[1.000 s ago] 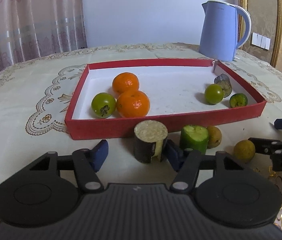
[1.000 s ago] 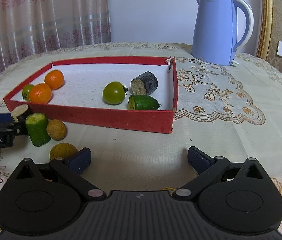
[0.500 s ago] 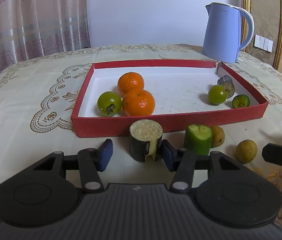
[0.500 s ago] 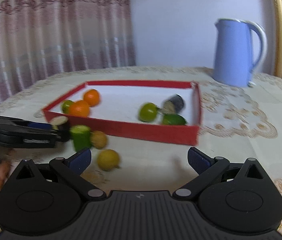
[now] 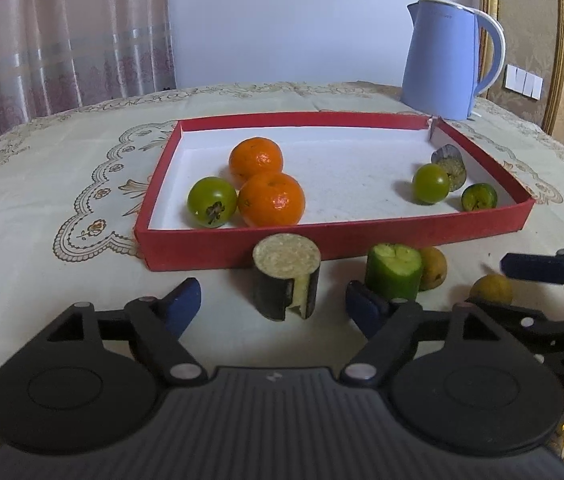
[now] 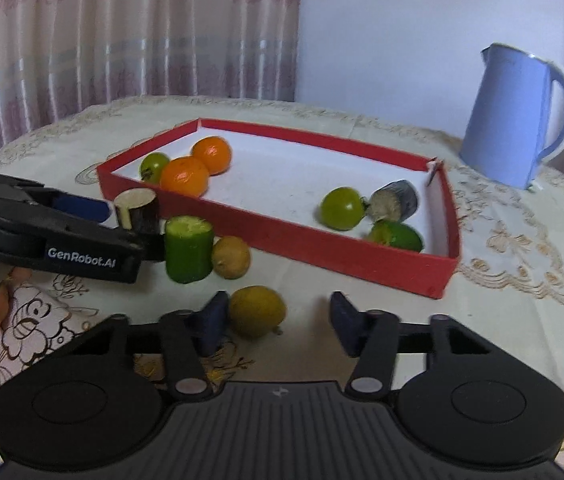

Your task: Organize fruits

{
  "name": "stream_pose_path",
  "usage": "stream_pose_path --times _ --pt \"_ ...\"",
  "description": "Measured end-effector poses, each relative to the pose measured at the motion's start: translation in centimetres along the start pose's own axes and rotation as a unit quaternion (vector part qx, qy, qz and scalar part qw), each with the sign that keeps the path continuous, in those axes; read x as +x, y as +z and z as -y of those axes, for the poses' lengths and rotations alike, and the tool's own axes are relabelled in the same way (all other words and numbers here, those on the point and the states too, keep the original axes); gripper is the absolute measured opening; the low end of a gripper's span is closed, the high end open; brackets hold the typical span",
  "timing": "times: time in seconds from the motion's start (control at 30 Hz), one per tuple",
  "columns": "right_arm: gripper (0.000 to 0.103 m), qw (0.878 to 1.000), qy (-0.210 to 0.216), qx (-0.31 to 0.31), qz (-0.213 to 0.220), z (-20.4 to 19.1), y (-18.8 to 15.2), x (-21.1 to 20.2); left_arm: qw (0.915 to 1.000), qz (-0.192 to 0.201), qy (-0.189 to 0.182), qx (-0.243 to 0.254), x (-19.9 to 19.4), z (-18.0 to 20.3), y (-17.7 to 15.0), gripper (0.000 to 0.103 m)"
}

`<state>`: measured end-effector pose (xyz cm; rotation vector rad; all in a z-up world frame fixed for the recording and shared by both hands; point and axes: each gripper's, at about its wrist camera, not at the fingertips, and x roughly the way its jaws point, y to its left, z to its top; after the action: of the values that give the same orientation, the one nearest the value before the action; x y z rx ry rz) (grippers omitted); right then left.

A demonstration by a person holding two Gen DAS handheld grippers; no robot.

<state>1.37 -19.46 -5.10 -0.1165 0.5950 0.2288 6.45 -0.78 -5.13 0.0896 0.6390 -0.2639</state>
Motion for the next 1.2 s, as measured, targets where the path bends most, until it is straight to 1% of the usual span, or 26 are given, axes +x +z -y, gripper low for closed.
stream_pose_path --times 0.03,0.07,0.1,0.13,0.17,0.2,0.4,0.57,0.7,0.8,1.03,1.2 --pt "0.047 1.000 0.001 -0.002 0.002 -0.1 0.0 -0.1 1.0000 -0.001 -0.003 0.000 0.0 0.0 0.0 0.082" --pt "0.044 1.000 0.000 -0.007 0.003 -0.3 0.0 -0.1 1.0000 -0.002 -0.003 0.002 0.1 0.1 0.0 0.082" --pt "0.038 1.000 0.002 -0.011 0.002 -0.4 0.0 -0.1 1.0000 -0.002 0.001 0.004 0.1 0.1 0.0 0.088" --pt "0.035 1.000 0.005 -0.014 0.001 -0.6 0.0 -0.1 0.9999 -0.006 0.011 0.001 0.3 0.1 0.1 0.099" --pt "0.030 1.000 0.008 -0.015 0.003 -0.7 -0.1 -0.2 0.9997 -0.012 0.019 -0.007 0.5 -0.2 0.1 0.100" --pt "0.030 1.000 0.006 -0.017 0.004 -0.8 -0.1 -0.2 0.9998 -0.012 0.014 -0.012 0.4 -0.4 0.1 0.101" --pt "0.030 1.000 0.009 -0.011 0.004 -0.6 -0.1 -0.2 0.9997 -0.013 0.017 -0.009 0.5 -0.1 0.0 0.101" --pt "0.030 1.000 0.003 -0.004 0.022 -0.2 0.1 -1.0 0.9997 -0.013 0.017 -0.009 0.5 -0.1 0.0 0.101" --pt "0.030 0.999 -0.007 -0.003 0.046 0.5 1.5 -2.1 0.9997 -0.013 0.017 -0.009 0.5 -0.1 0.0 0.102" --pt "0.030 0.998 -0.023 -0.008 0.060 1.1 3.1 -2.2 0.9997 -0.014 0.019 -0.009 0.5 -0.1 0.0 0.103" --pt "0.030 0.998 -0.035 -0.023 0.052 1.6 6.3 1.5 0.9996 -0.015 0.021 -0.011 0.5 -0.2 0.0 0.103" --pt "0.030 0.999 -0.020 -0.028 0.017 1.3 7.8 5.2 0.9996 -0.015 0.021 -0.011 0.5 -0.2 0.0 0.103"
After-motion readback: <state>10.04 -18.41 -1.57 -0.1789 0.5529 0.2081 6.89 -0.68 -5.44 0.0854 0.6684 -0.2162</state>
